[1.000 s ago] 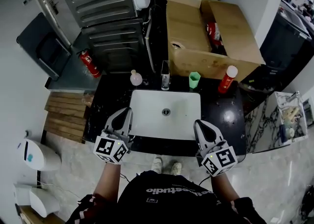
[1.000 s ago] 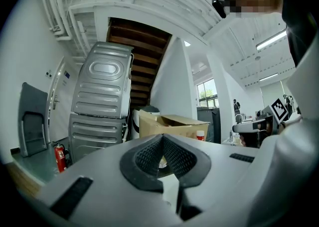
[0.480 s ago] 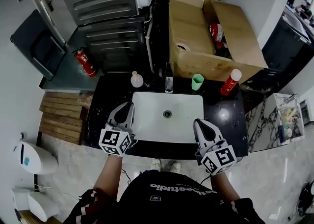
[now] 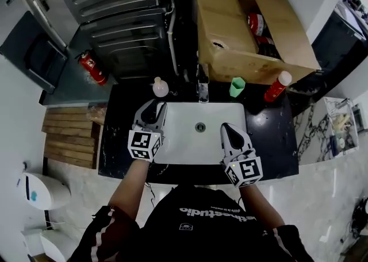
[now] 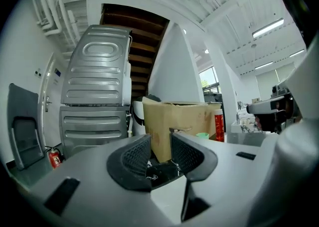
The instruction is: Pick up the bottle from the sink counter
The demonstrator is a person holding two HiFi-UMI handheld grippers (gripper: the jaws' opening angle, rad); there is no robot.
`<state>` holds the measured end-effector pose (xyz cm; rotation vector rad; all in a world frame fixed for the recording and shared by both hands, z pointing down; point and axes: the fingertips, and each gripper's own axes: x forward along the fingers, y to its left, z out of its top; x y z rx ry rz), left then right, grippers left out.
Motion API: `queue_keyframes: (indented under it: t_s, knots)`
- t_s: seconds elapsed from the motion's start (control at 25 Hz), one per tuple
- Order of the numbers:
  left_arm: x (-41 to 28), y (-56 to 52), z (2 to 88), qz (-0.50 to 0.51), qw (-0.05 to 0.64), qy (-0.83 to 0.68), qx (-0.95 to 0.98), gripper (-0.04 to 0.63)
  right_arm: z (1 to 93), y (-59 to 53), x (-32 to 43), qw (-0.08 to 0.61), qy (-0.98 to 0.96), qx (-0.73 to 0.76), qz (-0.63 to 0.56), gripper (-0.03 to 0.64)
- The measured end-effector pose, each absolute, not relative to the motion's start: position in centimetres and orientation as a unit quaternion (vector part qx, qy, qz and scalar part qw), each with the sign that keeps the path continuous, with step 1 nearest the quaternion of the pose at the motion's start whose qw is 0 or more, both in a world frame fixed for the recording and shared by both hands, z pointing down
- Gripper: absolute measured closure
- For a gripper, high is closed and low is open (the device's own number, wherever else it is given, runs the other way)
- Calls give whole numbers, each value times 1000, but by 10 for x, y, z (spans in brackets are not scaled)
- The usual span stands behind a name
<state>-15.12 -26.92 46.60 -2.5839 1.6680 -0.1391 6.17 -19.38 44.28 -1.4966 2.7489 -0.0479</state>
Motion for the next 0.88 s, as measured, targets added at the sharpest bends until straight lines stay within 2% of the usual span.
queue_keyframes:
  t_s: [0.24, 0.48, 0.88]
  knots:
    - [-174, -331, 526, -61, -21, 543, -837, 412, 470, -233, 24, -12, 879, -477, -8, 578]
    - [-191, -384, 576, -82, -36, 555, -827, 347, 480, -260, -6, 0, 882, -471, -5, 578]
    - [-201, -441, 597, -67, -61, 578, -811, 331, 499, -263, -7, -6, 872, -489, -20, 578]
